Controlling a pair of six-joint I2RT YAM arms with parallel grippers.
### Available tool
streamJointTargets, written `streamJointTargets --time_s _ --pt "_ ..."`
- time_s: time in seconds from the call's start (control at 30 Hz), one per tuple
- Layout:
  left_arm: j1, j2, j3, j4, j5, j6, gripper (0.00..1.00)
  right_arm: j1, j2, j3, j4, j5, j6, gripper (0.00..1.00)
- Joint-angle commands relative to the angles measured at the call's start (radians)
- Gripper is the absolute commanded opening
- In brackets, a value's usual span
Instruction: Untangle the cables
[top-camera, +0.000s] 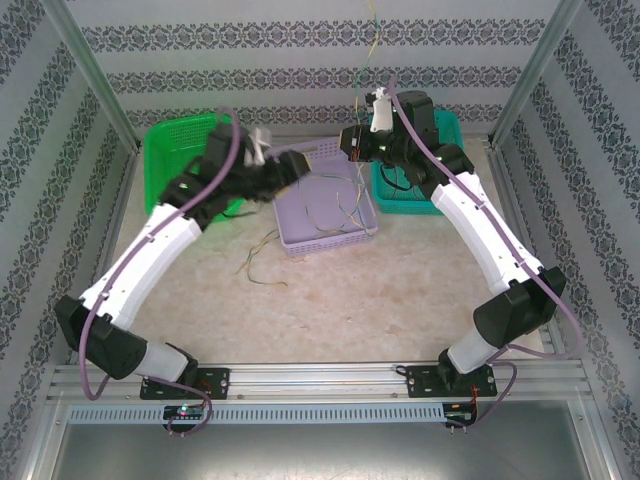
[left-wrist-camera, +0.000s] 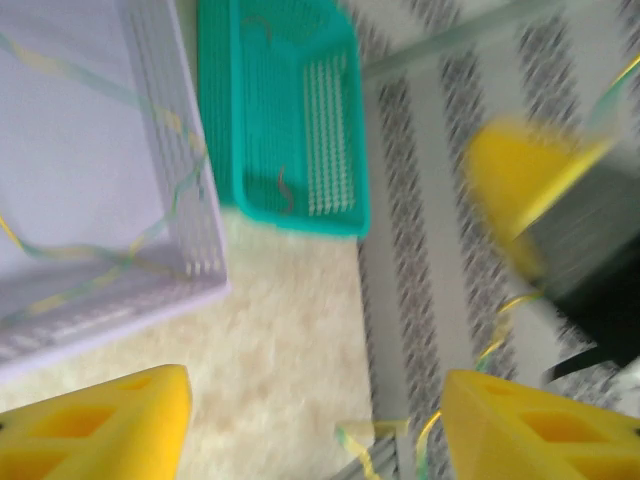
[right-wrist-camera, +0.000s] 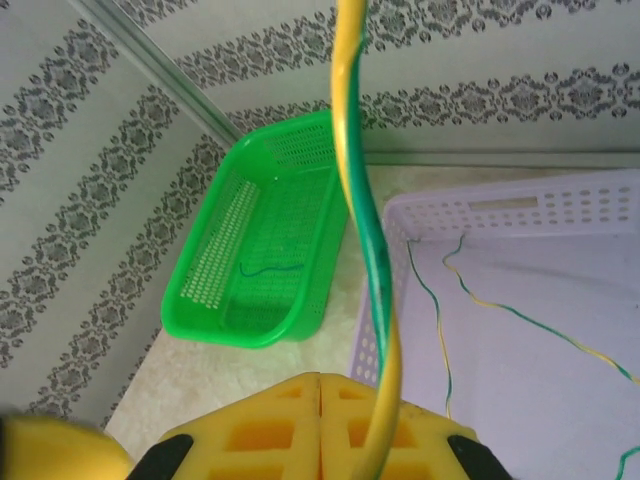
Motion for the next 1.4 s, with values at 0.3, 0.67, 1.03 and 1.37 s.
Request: streamJointTargets --time_s 0.3,0.67,1.03,1.37 --pt "-0.13 0.039 -0.055 0.196 -0.107 -0.158 0.69 -0.004 0.031 0.068 0.005 0.013 0.069 0.0" --pt "-0.151 -0.089 -0.174 0.261 -0.119 -0.209 0.66 -0.032 0.029 0.045 0.033 -0.039 0.139 0.0" --pt "-0.161 -0.001 -0.146 0.296 -0.06 -0.17 0.63 -0.041 0.031 0.021 0.052 -0.117 0.219 0.0" --pt "-0.152 0.081 -0.182 0.336 -0.107 -0.217 0.0 -0.04 -0.039 -0.043 0.155 -0.136 0.263 0.0"
